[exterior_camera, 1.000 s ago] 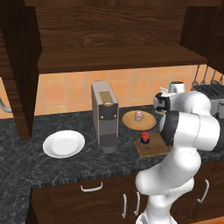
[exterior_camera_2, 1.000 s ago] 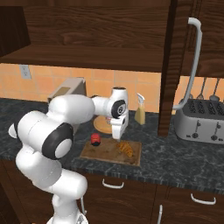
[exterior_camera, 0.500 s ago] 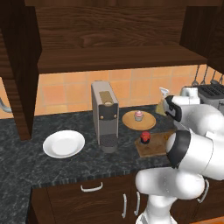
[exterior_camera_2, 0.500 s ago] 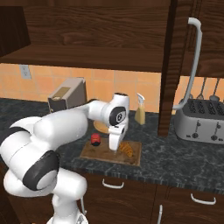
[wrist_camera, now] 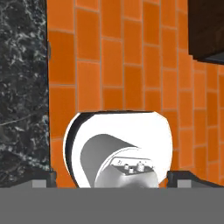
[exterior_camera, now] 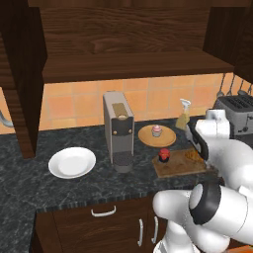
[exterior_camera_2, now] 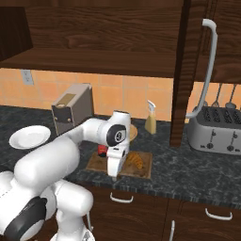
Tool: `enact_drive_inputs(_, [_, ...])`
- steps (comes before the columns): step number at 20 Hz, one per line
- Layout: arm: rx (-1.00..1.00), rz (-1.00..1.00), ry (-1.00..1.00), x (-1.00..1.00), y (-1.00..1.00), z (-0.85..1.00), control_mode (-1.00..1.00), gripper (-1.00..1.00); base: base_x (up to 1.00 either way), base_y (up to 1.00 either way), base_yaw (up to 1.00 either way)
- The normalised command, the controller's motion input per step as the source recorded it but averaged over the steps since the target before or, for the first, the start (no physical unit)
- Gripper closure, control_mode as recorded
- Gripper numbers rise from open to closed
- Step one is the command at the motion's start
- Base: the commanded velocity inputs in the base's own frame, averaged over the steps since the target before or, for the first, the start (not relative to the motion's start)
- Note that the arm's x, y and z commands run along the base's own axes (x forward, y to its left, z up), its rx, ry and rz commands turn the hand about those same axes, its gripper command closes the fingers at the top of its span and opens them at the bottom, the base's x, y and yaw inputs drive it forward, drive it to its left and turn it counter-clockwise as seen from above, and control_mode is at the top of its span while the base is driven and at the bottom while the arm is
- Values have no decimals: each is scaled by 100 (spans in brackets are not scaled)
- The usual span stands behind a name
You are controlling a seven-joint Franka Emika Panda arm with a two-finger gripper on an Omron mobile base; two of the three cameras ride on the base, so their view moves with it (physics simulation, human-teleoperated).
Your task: From the different types of pastries on the counter, select a croissant and place it on the cutting board. Then retrieve a jar of jam from the cabinet and place it alongside the croissant on the cutting board.
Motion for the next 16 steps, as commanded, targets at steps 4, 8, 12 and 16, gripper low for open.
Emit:
enact_drive_inputs(4, [0, 7, 3, -81, -10, -19, -100, -100, 0, 0, 0])
enact_drive_inputs(8, [0, 2, 1, -73, -13, -6, -100, -100, 0, 0, 0])
enact_drive_inputs(12, [0, 0, 0, -88, -13, 0, -100, -100, 0, 0, 0])
enact_drive_inputs(16, [0, 0, 1, -92, -16, 0, -100, -100, 0, 0, 0])
